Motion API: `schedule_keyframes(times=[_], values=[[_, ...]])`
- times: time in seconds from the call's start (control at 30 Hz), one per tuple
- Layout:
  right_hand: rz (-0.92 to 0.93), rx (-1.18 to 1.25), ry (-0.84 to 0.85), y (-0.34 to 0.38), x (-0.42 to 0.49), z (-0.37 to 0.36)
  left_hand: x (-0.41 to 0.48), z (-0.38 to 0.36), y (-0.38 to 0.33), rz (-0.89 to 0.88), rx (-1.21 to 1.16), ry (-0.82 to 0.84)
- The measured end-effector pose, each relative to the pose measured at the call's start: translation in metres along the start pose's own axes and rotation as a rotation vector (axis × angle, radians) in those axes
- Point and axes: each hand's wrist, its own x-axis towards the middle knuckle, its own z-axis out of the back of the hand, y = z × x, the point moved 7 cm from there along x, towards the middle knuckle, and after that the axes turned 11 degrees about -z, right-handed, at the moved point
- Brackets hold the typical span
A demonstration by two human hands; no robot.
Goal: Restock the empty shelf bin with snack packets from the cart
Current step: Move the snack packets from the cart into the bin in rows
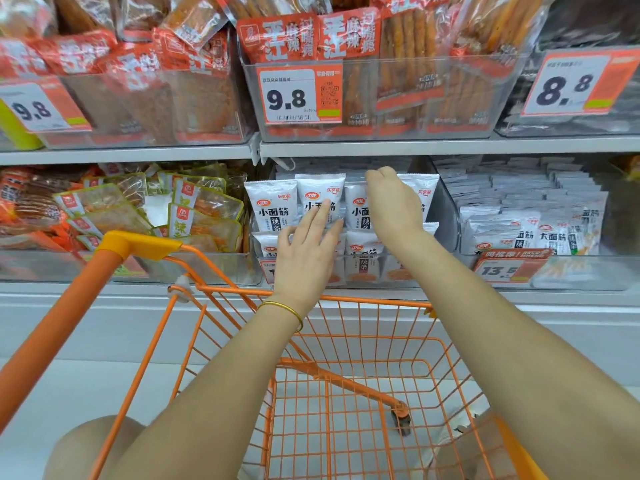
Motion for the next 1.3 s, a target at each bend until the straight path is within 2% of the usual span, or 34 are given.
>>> schedule_keyframes(times=[0.17,0.27,0.37,0.43,0.5,0.6,0.7,0.87,1.07,1.17,1.23,1.3], values=[[0.04,0.116,-0.056,-0.005,-0.01,0.009,-0.002,0.002,0.0,-0.001,-0.004,0.019],[0.054,0.248,-0.231,-0.021,-0.035,0.019,-0.008,0.005,-0.002,0.004,-0.022,0.013],[-0.11,0.35,-0.396,-0.06,-0.067,0.023,-0.018,0.008,-0.006,0.003,-0.058,0.012],[-0.283,0.391,-0.324,-0.087,-0.078,0.01,-0.027,0.007,-0.009,0.005,-0.078,0.028],[-0.368,0.418,-0.152,-0.099,-0.079,-0.009,-0.035,0.004,-0.014,-0.012,-0.077,0.056],[-0.269,0.321,0.016,-0.09,-0.078,-0.025,-0.036,-0.004,-0.023,-0.078,-0.084,0.143],[-0.221,0.192,0.048,-0.085,-0.078,-0.03,-0.025,-0.009,-0.034,-0.159,-0.039,0.233],[-0.198,0.148,0.049,-0.086,-0.081,-0.033,-0.015,-0.02,-0.042,-0.185,0.015,0.394],[-0.175,0.115,0.068,-0.084,-0.081,-0.034,-0.015,-0.022,-0.042,-0.193,0.066,0.413],[-0.18,0.15,-0.035,-0.083,-0.09,-0.023,-0.019,-0.011,-0.043,-0.176,0.038,0.343],[-0.06,0.151,-0.151,-0.073,-0.103,-0.013,-0.03,0.0,-0.044,-0.126,-0.014,0.28],[0.151,0.105,-0.093,-0.053,-0.12,-0.021,-0.046,0.008,-0.046,-0.06,-0.066,0.25]])
